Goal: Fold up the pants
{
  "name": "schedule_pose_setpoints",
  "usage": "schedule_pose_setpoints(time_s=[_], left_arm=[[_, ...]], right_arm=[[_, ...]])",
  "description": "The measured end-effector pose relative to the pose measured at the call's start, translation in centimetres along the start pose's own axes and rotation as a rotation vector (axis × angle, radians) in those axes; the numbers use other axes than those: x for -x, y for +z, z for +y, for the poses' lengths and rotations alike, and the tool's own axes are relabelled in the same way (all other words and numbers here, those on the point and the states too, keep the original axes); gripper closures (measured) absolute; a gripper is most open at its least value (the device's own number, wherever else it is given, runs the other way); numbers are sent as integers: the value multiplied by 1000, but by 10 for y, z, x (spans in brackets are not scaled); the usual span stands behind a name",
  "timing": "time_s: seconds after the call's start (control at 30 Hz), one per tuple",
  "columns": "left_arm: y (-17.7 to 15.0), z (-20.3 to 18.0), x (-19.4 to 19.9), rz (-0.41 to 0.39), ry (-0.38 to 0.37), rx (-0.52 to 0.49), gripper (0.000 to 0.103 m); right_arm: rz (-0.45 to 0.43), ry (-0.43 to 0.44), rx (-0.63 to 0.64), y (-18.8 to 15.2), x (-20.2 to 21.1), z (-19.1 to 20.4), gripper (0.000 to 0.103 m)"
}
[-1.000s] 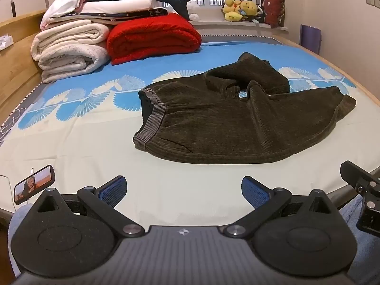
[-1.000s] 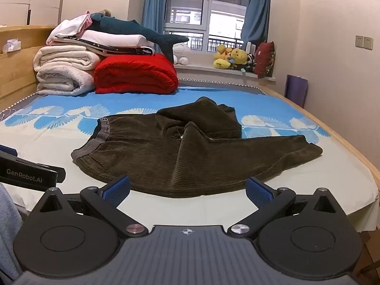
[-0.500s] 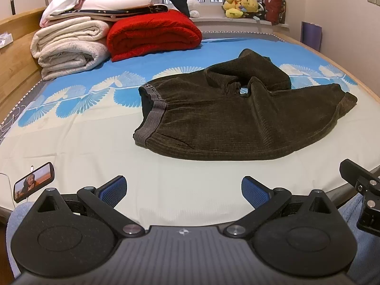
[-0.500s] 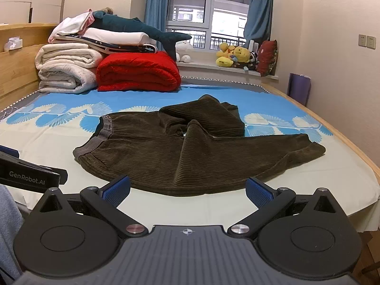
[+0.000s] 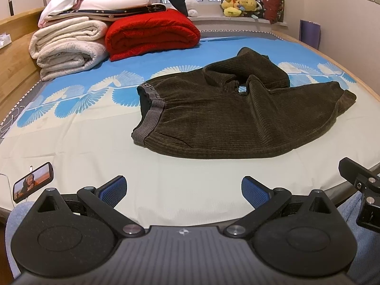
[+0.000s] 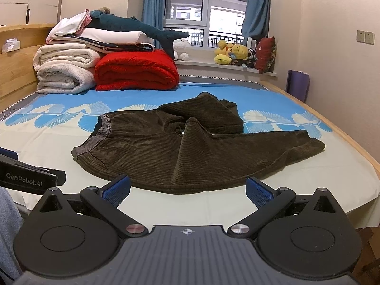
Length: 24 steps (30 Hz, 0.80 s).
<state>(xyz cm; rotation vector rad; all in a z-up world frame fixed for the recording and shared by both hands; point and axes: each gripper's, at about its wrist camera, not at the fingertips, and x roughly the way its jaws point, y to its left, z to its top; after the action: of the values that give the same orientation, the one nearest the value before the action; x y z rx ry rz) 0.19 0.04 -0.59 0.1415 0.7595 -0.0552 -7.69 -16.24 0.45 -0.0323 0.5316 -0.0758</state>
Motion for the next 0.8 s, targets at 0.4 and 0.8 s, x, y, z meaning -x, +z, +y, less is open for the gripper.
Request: schedule_pose_setpoints(time_s=[0.4, 0.8], left_arm=[[-1, 0, -1, -2, -6, -5, 0], [-2, -3, -2, -2, -12, -10, 0]], right_arm=[[7, 5, 2, -1, 0, 0, 1], [12, 5, 1, -1, -2, 0, 1]])
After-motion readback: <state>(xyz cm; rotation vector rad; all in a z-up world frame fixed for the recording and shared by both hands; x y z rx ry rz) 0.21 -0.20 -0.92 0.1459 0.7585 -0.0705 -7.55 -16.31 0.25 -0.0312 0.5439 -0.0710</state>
